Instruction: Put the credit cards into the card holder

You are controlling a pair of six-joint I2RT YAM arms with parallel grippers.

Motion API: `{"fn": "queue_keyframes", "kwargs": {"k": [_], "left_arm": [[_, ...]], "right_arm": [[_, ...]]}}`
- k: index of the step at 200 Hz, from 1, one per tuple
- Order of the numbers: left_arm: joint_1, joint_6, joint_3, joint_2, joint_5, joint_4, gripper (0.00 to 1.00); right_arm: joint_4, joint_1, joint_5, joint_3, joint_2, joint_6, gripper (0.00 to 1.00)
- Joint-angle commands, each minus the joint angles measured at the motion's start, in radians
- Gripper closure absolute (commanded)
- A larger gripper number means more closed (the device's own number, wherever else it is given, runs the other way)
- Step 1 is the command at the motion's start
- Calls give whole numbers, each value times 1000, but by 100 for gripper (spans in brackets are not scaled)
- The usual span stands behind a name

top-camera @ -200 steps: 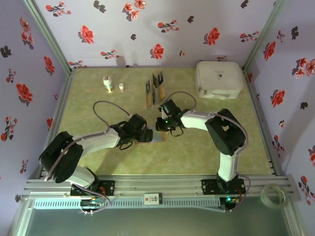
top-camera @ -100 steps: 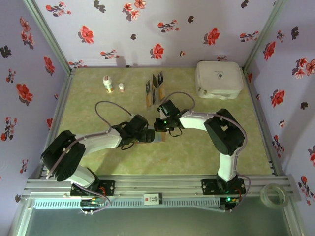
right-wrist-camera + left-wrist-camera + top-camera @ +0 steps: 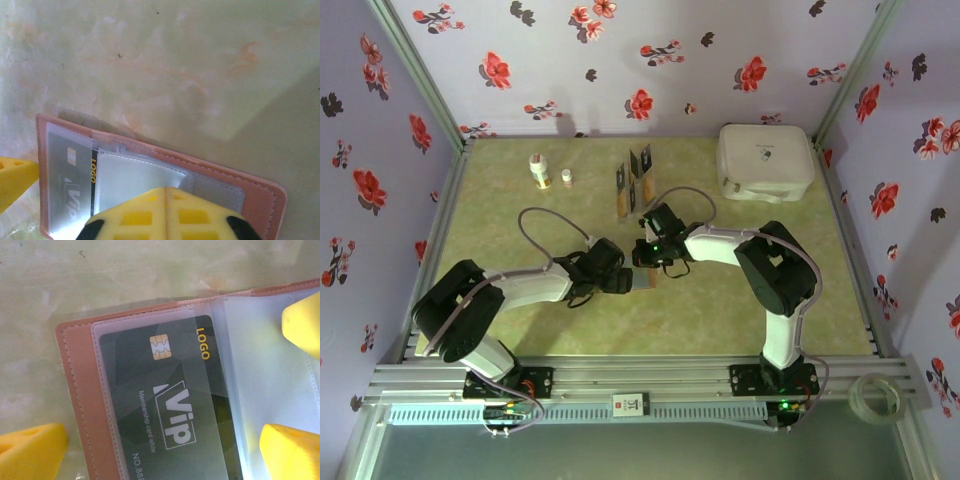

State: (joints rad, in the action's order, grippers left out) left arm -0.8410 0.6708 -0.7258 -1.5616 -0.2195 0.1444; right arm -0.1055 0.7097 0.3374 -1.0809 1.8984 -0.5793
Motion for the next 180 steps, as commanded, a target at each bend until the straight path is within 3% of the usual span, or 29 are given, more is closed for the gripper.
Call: {"fn": "queue_keyframes", "kwargs": {"k": [1, 28, 71, 180], "left_arm": [[-6, -4, 37, -22, -27, 18, 0], [-6, -3, 44, -17, -27, 14, 0], [-7, -3, 52, -13, -27, 8, 0], [-7, -1, 59, -12, -28, -2, 0]], "right_arm": [[-21, 3, -18, -16, -42, -11, 78], [-5, -4, -40, 11, -80, -33, 68], [13, -7, -54, 48, -90, -50, 63], [35, -9, -37, 54, -43, -64, 62]]}}
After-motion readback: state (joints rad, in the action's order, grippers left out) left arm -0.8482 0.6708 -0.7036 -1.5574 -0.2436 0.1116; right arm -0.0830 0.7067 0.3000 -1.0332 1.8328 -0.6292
